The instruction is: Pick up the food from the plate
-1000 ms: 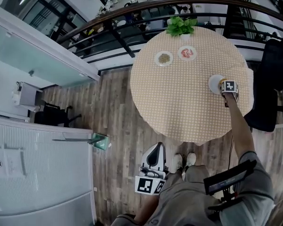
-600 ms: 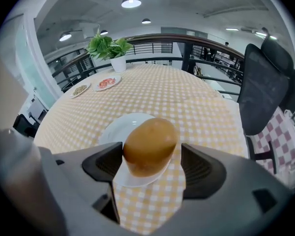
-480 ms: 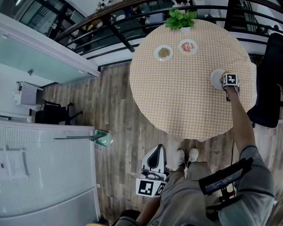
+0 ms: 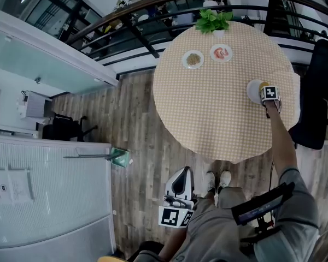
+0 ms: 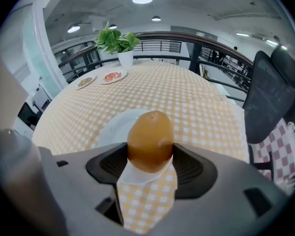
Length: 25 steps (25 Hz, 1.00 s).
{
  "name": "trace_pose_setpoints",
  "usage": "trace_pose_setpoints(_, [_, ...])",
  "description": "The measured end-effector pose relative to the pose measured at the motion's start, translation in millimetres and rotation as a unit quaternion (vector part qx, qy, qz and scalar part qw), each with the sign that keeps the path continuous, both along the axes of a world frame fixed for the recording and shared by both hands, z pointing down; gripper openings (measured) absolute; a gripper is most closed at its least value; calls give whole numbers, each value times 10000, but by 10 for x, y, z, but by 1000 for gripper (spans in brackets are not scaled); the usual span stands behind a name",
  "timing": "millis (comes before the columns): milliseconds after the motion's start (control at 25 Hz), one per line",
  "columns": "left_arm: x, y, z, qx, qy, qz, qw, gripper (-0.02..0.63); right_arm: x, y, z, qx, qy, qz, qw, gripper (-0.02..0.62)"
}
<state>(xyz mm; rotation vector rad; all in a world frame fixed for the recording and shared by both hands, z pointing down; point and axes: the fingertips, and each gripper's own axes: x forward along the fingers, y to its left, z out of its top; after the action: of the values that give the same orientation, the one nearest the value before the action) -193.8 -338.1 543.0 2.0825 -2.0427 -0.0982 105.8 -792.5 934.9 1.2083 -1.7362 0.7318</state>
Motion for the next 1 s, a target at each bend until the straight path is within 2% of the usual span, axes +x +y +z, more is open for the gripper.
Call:
trace_pose_setpoints(120, [7,3,-5,-7,-4,14,10000,9,-62,23,4,-39,-226,21,9997,299])
trace_pose_setpoints(400, [39,-21,19,28,-18,40,10000,9,-10,3,-11,53,-247,-43,9997,299])
trace_pose_setpoints(680, [14,-16,-59,132,-38,84,9999,9,-91,94,-550,806,-716,-164,9940,299])
trace_pose_setpoints(880, [36,-116,-219,298,-104,215,9993,9,-235,267,-1170,1334,-898,-680,9846,299])
trace_pose_setpoints(1000, [86,-217,-278,390,-115,355,9985,9,-372,461,-1714,1763,-1131,-1070,9719,299])
